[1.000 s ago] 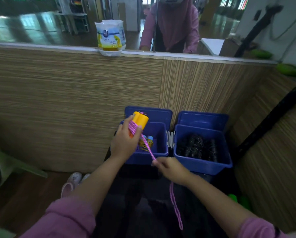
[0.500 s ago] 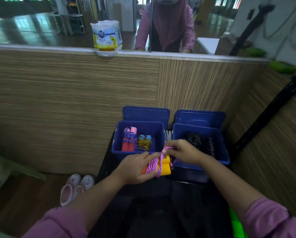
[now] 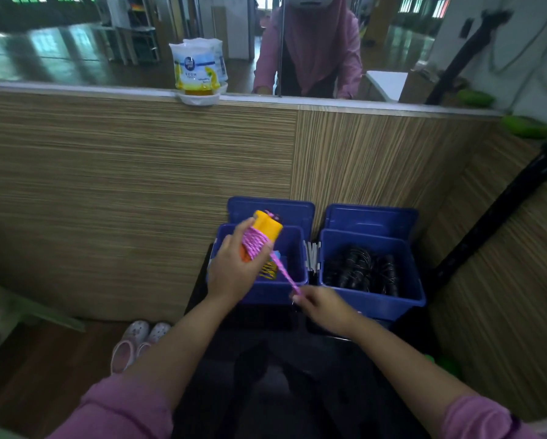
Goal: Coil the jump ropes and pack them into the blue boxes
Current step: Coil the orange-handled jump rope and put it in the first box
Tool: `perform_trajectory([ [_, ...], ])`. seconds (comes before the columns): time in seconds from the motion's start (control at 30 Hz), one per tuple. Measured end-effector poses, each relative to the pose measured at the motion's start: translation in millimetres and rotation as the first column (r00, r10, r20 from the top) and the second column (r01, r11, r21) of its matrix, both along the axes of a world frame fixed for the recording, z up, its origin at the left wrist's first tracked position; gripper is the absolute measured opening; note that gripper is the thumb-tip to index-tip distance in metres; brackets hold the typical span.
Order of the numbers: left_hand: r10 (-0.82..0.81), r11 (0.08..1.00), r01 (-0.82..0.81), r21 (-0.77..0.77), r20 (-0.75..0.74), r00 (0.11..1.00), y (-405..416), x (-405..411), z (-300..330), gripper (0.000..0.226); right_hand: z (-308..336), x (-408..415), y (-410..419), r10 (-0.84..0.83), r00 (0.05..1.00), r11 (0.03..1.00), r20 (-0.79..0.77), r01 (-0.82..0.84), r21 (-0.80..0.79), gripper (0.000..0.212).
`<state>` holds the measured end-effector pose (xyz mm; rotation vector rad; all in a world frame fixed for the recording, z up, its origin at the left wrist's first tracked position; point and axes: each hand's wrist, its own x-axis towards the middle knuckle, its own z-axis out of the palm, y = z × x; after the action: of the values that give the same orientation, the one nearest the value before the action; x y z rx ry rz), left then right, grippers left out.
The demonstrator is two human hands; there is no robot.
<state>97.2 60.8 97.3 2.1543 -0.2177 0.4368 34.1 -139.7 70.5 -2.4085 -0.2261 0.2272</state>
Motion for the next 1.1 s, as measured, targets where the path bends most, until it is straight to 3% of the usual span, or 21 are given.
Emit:
perform_trajectory([
  [0.1,0.176,0.982,-0.163,0.098,-0.133,0.975,7,13,-5,0.059,13,-16,23,0.154,0.988,0.96,0.025,-0.144,-0.242,0.023],
  [0.2,0.173,0.885,-0.092,0.457,-0.138,0.975,12,8,-15,0.056,41,-22,39,0.243,0.96,0.902,0.14,-0.17,-0.397,0.028],
  [0.33,-0.077,0.757,0.124,0.641,-0.102,0.992,18,-9,-39,0.06,71,-9,35,0.247,0.934,0.856,0.258,-0.086,-0.51,0.027],
  [0.43,-0.4,0.682,0.331,0.652,-0.047,0.915,17,-24,-54,0.049,78,5,22,0.268,0.917,0.827,0.297,-0.061,-0.559,0.022],
  [0.5,-0.528,0.632,0.407,0.659,-0.019,0.849,15,-31,-57,0.049,74,13,13,0.272,0.931,0.819,0.243,-0.092,-0.566,0.019],
  [0.57,-0.563,0.64,0.47,0.608,-0.046,0.825,13,-38,-49,0.062,64,20,2,0.248,0.954,0.85,0.171,-0.13,-0.51,0.017],
  [0.63,-0.563,0.666,0.505,0.549,-0.075,0.823,14,-43,-41,0.077,54,26,-8,0.178,0.98,0.949,0.09,-0.147,-0.279,0.016],
  [0.7,-0.613,0.632,0.54,0.555,-0.068,0.787,15,-46,-36,0.079,49,29,-16,0.118,0.992,0.992,0.038,-0.117,-0.046,0.01],
  [0.77,-0.653,0.597,0.525,0.606,-0.012,0.757,13,-48,-36,0.075,45,28,-21,0.083,0.997,0.996,0.01,-0.083,0.045,0.007],
  [0.93,-0.617,0.675,0.457,0.579,0.105,0.78,12,-48,-34,0.071,41,26,-24,0.106,0.994,0.994,0.017,-0.106,0.017,0.006],
  [1.1,-0.628,0.648,0.395,0.651,0.163,0.761,14,-46,-38,0.071,37,28,-28,0.207,0.977,0.954,0.052,-0.19,-0.232,0.014],
])
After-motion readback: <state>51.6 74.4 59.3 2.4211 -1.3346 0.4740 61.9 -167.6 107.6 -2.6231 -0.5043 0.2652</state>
